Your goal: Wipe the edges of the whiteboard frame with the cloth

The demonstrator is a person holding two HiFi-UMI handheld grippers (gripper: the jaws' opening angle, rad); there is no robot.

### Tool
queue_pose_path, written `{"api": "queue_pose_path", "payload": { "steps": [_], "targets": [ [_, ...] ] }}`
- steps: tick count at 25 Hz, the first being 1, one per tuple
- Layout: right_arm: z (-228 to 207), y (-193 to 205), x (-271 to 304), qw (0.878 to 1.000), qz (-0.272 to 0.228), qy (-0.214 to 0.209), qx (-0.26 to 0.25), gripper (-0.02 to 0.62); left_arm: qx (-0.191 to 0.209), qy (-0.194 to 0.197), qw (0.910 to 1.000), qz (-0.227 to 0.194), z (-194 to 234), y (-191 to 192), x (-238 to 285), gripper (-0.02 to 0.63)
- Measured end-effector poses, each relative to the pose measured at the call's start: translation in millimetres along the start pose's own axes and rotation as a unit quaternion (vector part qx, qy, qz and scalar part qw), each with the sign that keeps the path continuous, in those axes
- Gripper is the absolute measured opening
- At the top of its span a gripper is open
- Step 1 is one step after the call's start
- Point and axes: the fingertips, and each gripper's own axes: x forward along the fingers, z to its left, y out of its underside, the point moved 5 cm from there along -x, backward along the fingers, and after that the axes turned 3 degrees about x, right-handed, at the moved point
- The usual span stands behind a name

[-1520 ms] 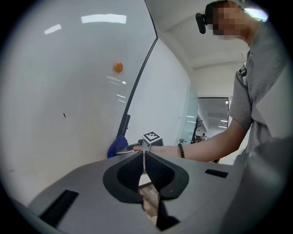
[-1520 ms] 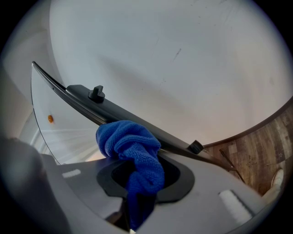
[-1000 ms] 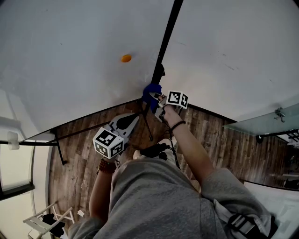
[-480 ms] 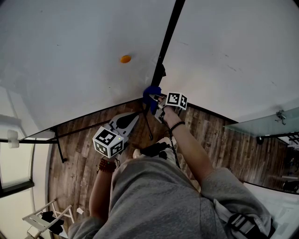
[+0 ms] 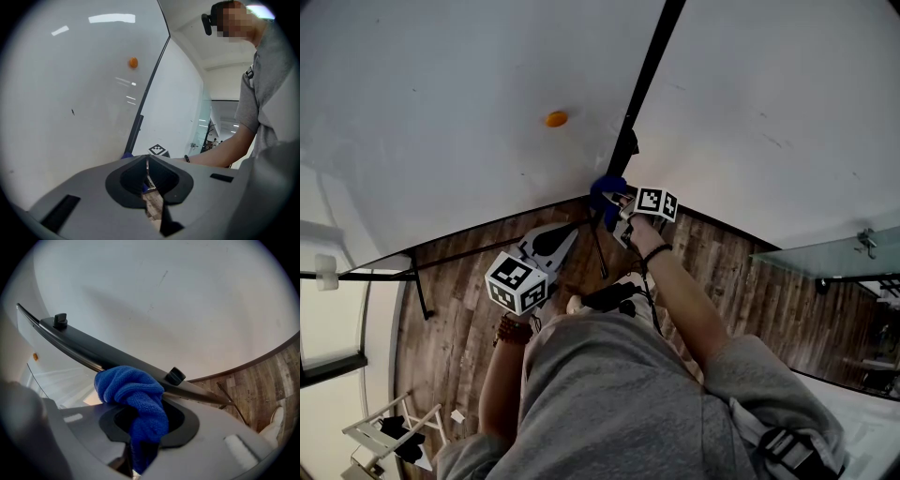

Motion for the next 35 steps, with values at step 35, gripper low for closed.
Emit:
{"api": "queue_pose_path", "payload": {
  "steps": [35],
  "targets": [
    [-63.3,13.2,26.3,0.995,0.069,0.075,0.018,0.109,-0.021,-0.059,0.998,-0.004,9.1,5.9,-7.9,0.02]
  ]
}}
